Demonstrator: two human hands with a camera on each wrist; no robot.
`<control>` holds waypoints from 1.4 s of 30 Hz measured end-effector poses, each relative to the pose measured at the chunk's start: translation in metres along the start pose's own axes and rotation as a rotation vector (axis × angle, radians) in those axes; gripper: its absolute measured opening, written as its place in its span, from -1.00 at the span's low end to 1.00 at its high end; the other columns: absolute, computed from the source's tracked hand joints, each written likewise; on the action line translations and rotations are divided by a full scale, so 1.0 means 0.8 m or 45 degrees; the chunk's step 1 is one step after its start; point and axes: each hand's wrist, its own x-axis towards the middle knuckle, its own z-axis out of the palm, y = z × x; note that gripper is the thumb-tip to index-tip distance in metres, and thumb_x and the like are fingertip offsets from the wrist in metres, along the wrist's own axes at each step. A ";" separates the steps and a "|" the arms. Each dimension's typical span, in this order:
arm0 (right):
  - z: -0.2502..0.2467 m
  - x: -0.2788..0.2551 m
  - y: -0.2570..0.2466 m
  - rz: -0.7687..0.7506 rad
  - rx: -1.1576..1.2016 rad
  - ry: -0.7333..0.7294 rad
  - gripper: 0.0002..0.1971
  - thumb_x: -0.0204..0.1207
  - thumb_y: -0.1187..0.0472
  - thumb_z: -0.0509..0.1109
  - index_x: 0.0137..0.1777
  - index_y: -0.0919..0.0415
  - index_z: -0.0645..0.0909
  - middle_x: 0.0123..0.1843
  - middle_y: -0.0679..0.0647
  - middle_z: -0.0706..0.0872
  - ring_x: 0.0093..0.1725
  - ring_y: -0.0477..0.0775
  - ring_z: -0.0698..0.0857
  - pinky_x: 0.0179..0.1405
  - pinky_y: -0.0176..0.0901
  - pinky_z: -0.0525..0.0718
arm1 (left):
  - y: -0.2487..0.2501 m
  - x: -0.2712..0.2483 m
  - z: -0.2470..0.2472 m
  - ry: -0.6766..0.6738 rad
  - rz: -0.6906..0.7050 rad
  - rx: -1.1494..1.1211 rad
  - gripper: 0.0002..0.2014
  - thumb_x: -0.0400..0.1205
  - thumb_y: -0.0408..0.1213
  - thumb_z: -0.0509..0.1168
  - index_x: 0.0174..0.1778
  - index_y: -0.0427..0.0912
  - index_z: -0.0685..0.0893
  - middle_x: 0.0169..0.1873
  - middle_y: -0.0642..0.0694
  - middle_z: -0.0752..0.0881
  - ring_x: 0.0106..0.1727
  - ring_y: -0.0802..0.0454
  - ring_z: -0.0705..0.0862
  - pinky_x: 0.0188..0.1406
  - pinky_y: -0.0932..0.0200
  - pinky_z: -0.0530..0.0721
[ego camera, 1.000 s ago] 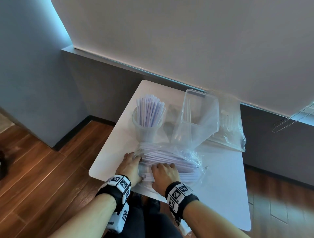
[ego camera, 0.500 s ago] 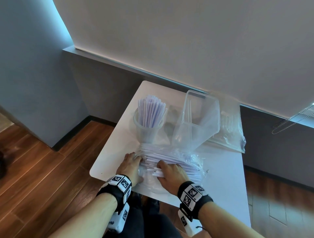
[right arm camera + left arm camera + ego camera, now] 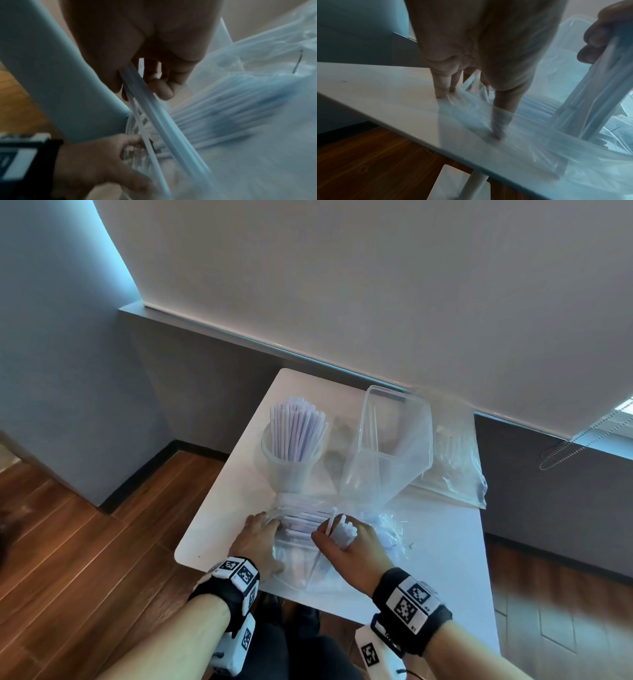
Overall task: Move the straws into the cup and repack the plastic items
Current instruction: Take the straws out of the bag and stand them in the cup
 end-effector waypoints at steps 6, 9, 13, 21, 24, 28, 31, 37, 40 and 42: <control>-0.065 0.027 -0.098 -0.281 -0.053 0.000 -0.82 0.53 0.13 0.48 -0.29 0.14 0.68 -0.42 0.04 0.77 -0.52 -0.07 0.73 -0.39 -0.20 0.73 | -0.003 0.003 0.001 -0.004 0.028 -0.016 -0.23 0.41 -0.10 0.54 0.53 -0.03 0.38 0.58 -0.04 0.26 0.58 -0.03 0.26 0.53 0.14 0.34; -0.106 0.066 -0.160 -0.448 0.016 0.101 -0.83 0.51 0.02 0.46 -0.24 0.07 0.69 -0.41 0.10 0.78 -0.54 0.09 0.76 -0.43 -0.03 0.77 | -0.004 0.003 0.003 0.028 0.050 -0.023 -0.25 0.41 -0.11 0.54 0.51 -0.03 0.40 0.58 -0.04 0.29 0.57 -0.03 0.28 0.52 0.16 0.33; -0.132 0.123 -0.220 -0.525 0.032 0.245 -0.85 0.42 0.03 0.46 -0.29 0.07 0.72 -0.39 0.09 0.80 -0.52 0.12 0.77 -0.36 0.02 0.77 | -0.005 0.004 0.005 0.045 0.055 -0.020 -0.26 0.41 -0.09 0.55 0.50 -0.03 0.41 0.58 -0.02 0.30 0.57 -0.01 0.27 0.52 0.16 0.32; -0.092 0.186 -0.209 -0.205 -0.447 -0.112 -0.59 0.42 -0.19 0.54 0.03 0.14 0.72 -0.05 0.03 0.80 -0.18 0.01 0.78 -0.09 -0.14 0.70 | -0.005 0.006 0.007 0.010 0.032 -0.004 -0.24 0.38 -0.07 0.55 0.49 -0.04 0.40 0.60 -0.07 0.26 0.60 -0.08 0.21 0.56 0.12 0.33; -0.096 0.189 -0.202 -0.232 -0.372 0.125 -0.29 0.29 -0.25 0.61 0.33 0.14 0.56 0.20 0.02 0.68 0.16 0.03 0.67 0.17 -0.13 0.59 | -0.006 0.008 0.007 0.007 0.034 0.001 -0.23 0.37 -0.07 0.56 0.49 -0.04 0.41 0.60 -0.08 0.26 0.60 -0.07 0.21 0.56 0.13 0.32; -0.103 0.189 -0.191 -0.364 -0.193 0.292 -0.14 0.22 -0.19 0.68 0.48 0.01 0.38 0.36 0.03 0.51 0.26 0.02 0.61 0.26 -0.07 0.61 | -0.006 0.010 0.008 0.014 0.038 0.023 -0.24 0.40 -0.06 0.54 0.50 -0.06 0.40 0.59 -0.09 0.26 0.58 -0.07 0.22 0.55 0.15 0.31; -0.102 0.181 -0.188 -0.489 -0.271 0.416 -0.37 0.46 -0.06 0.54 0.47 0.07 0.41 0.35 0.05 0.51 0.29 0.04 0.57 0.30 -0.06 0.57 | -0.005 0.008 0.006 0.020 0.044 0.037 -0.27 0.41 -0.05 0.54 0.48 -0.07 0.41 0.57 -0.09 0.28 0.56 -0.07 0.25 0.53 0.13 0.32; -0.054 0.097 -0.171 -0.941 -0.410 0.293 -0.74 0.35 0.38 0.23 -0.05 0.20 0.68 -0.11 0.09 0.72 -0.15 0.16 0.66 -0.10 0.04 0.67 | -0.003 0.005 0.003 0.032 0.039 0.008 -0.28 0.42 -0.09 0.54 0.49 -0.05 0.41 0.58 -0.08 0.26 0.59 -0.04 0.24 0.53 0.17 0.30; -0.006 0.047 -0.119 -0.646 -0.772 -0.287 -0.71 0.44 0.37 0.21 0.00 0.12 0.72 -0.01 0.10 0.75 -0.06 0.20 0.71 -0.02 0.08 0.71 | 0.000 0.003 0.001 0.030 0.029 -0.003 -0.22 0.44 -0.12 0.51 0.56 -0.05 0.33 0.60 -0.07 0.23 0.60 -0.04 0.24 0.53 0.17 0.30; 0.020 0.029 -0.071 -0.427 -0.990 -0.490 -0.67 0.53 0.38 0.21 0.18 0.12 0.68 0.18 0.15 0.70 0.13 0.25 0.67 0.14 0.08 0.67 | 0.000 0.003 -0.001 0.019 0.020 -0.004 -0.22 0.45 -0.12 0.50 0.57 -0.05 0.32 0.60 -0.07 0.24 0.59 -0.05 0.25 0.54 0.15 0.31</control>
